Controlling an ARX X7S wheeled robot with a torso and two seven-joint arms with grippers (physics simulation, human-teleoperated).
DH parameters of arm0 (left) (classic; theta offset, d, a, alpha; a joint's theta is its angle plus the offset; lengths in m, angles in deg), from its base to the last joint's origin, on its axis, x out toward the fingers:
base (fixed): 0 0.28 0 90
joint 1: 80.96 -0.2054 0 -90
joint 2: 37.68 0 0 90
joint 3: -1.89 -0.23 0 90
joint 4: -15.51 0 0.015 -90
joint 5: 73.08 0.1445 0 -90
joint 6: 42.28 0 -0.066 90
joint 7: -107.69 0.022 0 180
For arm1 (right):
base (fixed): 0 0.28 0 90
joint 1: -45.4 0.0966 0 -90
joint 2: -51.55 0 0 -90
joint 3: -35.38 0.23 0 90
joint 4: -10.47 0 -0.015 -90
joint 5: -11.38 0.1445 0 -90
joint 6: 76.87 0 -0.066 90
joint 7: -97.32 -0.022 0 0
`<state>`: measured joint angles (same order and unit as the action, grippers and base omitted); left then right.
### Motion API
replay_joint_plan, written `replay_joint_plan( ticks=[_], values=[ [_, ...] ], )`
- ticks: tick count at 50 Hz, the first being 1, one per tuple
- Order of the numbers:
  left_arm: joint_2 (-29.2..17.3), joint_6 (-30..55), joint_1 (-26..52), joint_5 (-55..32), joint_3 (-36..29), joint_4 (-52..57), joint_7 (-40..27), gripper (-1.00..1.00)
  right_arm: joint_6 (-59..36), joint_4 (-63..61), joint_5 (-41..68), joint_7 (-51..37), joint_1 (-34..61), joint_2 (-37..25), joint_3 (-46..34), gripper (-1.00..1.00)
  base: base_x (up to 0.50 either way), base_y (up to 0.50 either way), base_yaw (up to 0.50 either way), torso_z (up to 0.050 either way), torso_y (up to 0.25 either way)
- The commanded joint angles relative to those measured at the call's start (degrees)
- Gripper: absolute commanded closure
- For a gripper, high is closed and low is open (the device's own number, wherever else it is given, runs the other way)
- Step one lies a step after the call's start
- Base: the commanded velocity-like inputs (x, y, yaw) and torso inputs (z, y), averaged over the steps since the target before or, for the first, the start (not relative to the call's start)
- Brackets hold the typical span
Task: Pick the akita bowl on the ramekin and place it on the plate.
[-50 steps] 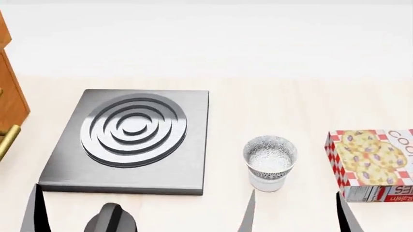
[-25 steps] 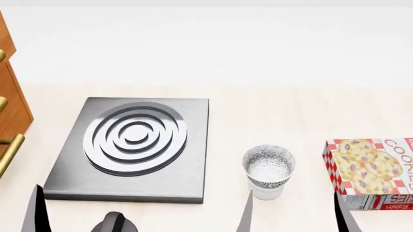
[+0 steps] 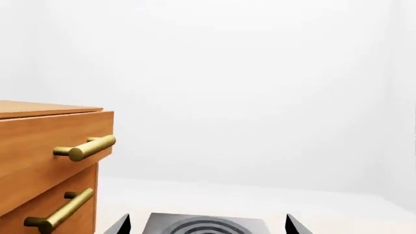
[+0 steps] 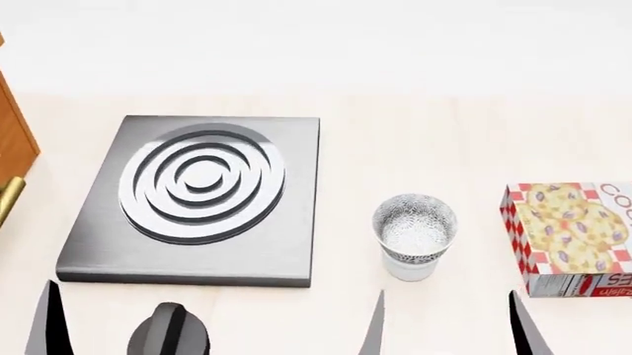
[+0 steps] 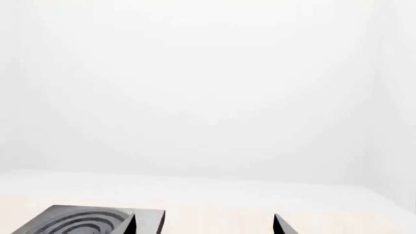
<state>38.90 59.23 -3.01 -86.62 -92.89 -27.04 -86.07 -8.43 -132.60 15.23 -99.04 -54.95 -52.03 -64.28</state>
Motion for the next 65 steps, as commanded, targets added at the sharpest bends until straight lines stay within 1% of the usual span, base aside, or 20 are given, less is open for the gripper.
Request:
replay_joint_plan(
  ticks=[1,25,26,27,36,38,40,41,44,46,51,53,54,56,57,59,62,63,64,65],
  values=[
    [-0.78,-1.39,-0.61,-0.41,-0.37,-0.07,0.00,-1.00,1.09,1.00,0.01,-0.52,-0.17,-0.67,-0.74,-1.00,0.00,0.00,0.00,0.000,-0.250],
    [-1.55,-2.92,-0.65,-0.78,-0.88,-0.72,-0.87,-1.00,1.25,1.24,0.40,-1.52,0.10,-1.54,-1.40,-1.00,0.00,0.00,0.00,0.000,-0.250],
    [-1.49,-3.48,-0.76,-3.32,-0.27,-0.75,-0.31,-1.00,1.24,1.20,0.42,-1.56,0.10,-1.57,-1.40,-1.00,0.00,0.00,0.00,0.000,0.000],
    [-1.60,-2.90,-0.71,-1.39,-0.60,-0.57,-1.06,-1.00,1.23,1.18,0.42,-1.60,0.09,-1.60,-1.42,-1.00,0.00,0.00,0.00,0.000,0.000],
    [-1.99,-3.28,-0.93,-2.94,-0.43,-0.54,-1.11,-1.00,1.31,1.13,0.54,-1.92,0.02,-1.84,-1.54,-1.00,0.00,0.00,0.00,0.000,0.000],
    [-1.70,-1.50,-0.18,-2.44,-0.28,-0.42,-2.47,-1.00,1.24,1.08,0.60,-1.98,0.05,-1.90,-1.55,-1.00,0.00,0.00,0.00,0.000,0.000],
    [-1.82,-0.52,0.13,-3.81,-0.14,-0.09,-2.63,-1.00,1.17,1.08,0.58,-2.05,0.10,-1.95,-1.62,-1.00,0.00,0.00,0.00,0.000,0.000],
    [-1.90,-0.75,0.08,-2.68,-0.76,-0.01,-2.72,-1.00,1.15,1.07,0.65,-2.08,0.12,-1.96,-1.61,-1.00,0.00,0.00,0.00,0.000,0.000],
    [-1.95,-0.04,0.30,-3.49,-0.63,0.58,-3.23,-1.00,1.12,1.06,0.72,-2.17,0.15,-2.04,-1.62,-1.00,0.00,0.00,0.00,0.000,0.000],
    [-2.17,1.47,0.75,-1.81,-1.08,0.77,-4.35,-1.00,1.11,1.05,0.78,-2.22,0.18,-2.10,-1.64,-1.00,0.00,0.00,0.00,0.000,0.000],
    [-2.48,0.96,0.83,-2.29,-1.42,0.53,-4.12,-1.00,1.09,1.10,0.96,-2.32,0.29,-2.20,-1.71,-1.00,0.00,0.00,0.00,0.000,0.000],
    [-2.62,1.05,0.88,-1.89,-1.76,0.40,-4.25,-1.00,-1.56,-0.78,1.38,-2.48,1.13,-2.23,-1.63,-1.00,0.00,0.00,0.00,0.000,0.000],
    [-2.89,2.27,1.16,-0.15,-2.43,0.64,-4.90,-1.00,0.51,0.68,1.03,-2.43,0.51,-2.28,-1.86,-1.00,0.00,0.00,0.00,0.000,0.000],
    [-2.60,-0.56,0.45,-2.88,-1.61,0.30,-3.75,-1.00,0.83,0.89,1.01,-2.51,0.37,-2.33,-1.88,-1.00,0.00,0.00,0.00,0.000,0.000],
    [-2.90,0.99,0.76,-2.72,-1.53,0.58,-4.34,-1.00,0.90,0.91,0.99,-2.55,0.34,-2.37,-1.88,-1.00,0.00,0.00,0.00,0.000,0.000],
    [-2.87,0.63,0.87,-4.09,-0.96,0.31,-4.20,-1.00,0.98,0.97,1.09,-2.60,0.31,-2.41,-1.85,-1.00,0.00,0.00,0.00,0.000,0.000],
    [-3.00,0.84,1.10,-3.42,-1.52,0.19,-4.45,-1.00,2.38,1.12,1.36,-2.29,0.00,-2.66,-2.01,-1.00,0.00,0.00,0.00,0.000,0.000],
    [-3.08,1.10,1.36,-3.28,-1.69,0.10,-4.53,-1.00,1.51,0.70,1.02,-2.59,0.07,-2.70,-2.12,-1.00,0.00,0.00,0.00,0.000,0.000],
    [-3.11,1.52,1.80,-3.38,-1.68,0.03,-4.70,-1.00,-2.77,-2.09,0.88,-2.90,1.33,-2.79,-2.32,-1.00,0.00,0.00,0.00,0.000,0.000],
    [-3.12,1.72,2.02,-4.00,-1.45,0.04,-4.74,-1.00,-4.27,-3.14,1.66,-2.67,1.87,-2.78,-2.34,-1.00,0.00,0.00,0.00,0.000,0.000]
  ],
)
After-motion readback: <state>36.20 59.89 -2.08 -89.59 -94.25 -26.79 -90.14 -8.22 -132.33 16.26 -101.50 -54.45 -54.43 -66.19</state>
